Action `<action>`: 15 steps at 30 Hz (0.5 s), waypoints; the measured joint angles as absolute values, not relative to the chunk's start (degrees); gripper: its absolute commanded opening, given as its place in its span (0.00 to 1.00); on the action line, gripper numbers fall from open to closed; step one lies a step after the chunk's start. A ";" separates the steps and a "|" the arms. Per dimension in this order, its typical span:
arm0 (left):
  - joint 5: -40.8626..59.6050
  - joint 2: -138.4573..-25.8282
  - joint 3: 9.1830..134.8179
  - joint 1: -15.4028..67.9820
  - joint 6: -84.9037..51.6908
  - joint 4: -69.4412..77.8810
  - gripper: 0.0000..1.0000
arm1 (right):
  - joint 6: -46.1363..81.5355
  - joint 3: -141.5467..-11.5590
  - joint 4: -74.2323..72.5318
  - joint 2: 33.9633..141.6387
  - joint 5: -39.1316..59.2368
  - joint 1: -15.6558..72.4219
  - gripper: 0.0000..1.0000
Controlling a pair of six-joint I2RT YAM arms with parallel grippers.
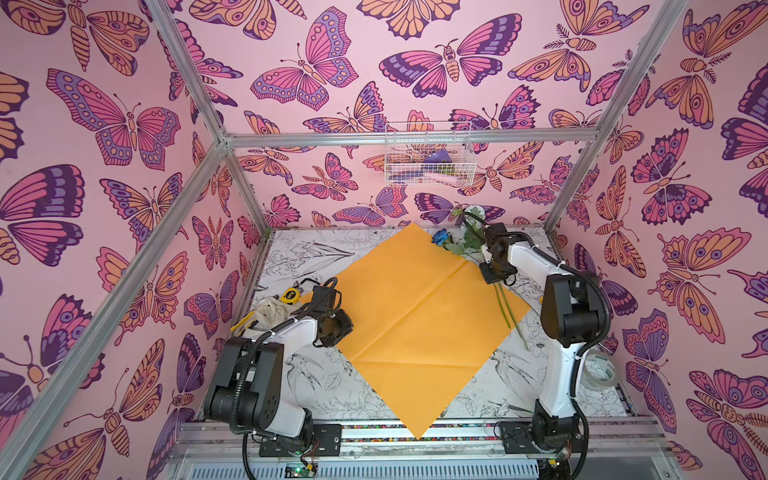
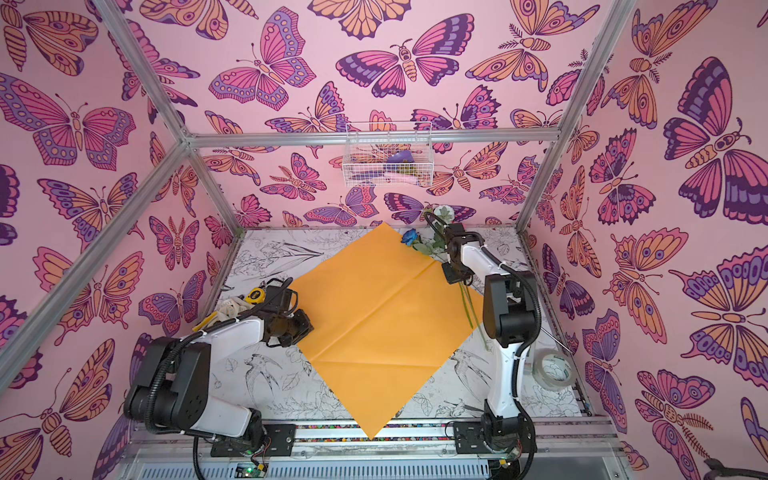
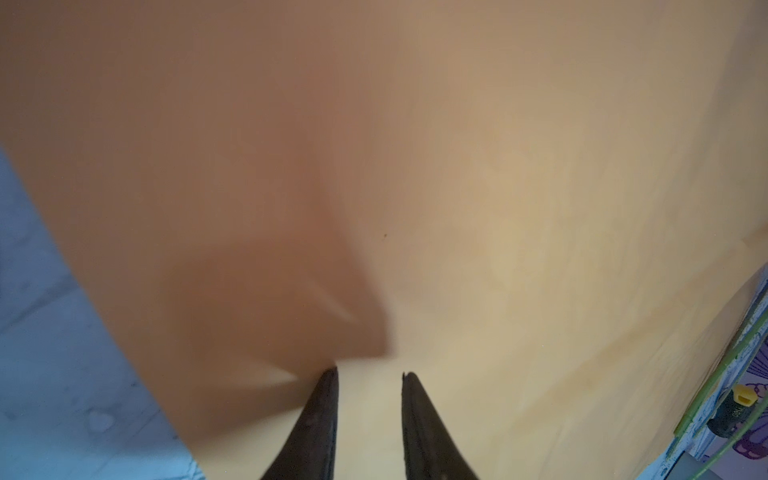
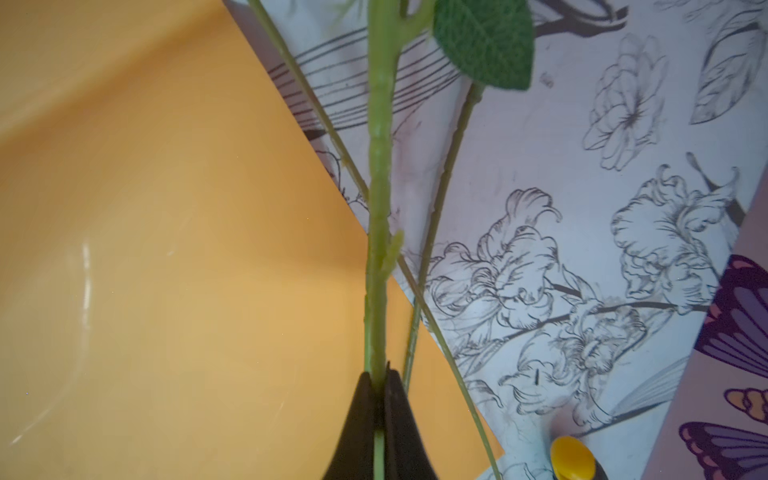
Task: Tie the bouquet of fake flowers
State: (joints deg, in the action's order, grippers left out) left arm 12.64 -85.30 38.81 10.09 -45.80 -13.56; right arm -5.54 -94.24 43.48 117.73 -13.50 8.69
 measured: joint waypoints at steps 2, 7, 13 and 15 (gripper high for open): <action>12.64 -85.19 38.61 10.09 -45.98 -13.32 0.29 | -5.10 -93.84 43.79 115.18 -13.43 8.73 0.00; 12.64 -84.86 38.22 10.09 -46.19 -13.06 0.29 | -2.72 -90.67 44.10 106.34 -11.25 8.78 0.00; 12.64 -84.29 37.63 10.09 -46.22 -13.04 0.27 | 2.70 -84.25 43.27 97.76 -1.50 8.91 0.00; 12.64 -84.03 37.36 10.09 -46.22 -13.04 0.27 | 5.41 -80.99 42.00 95.48 2.59 9.39 0.00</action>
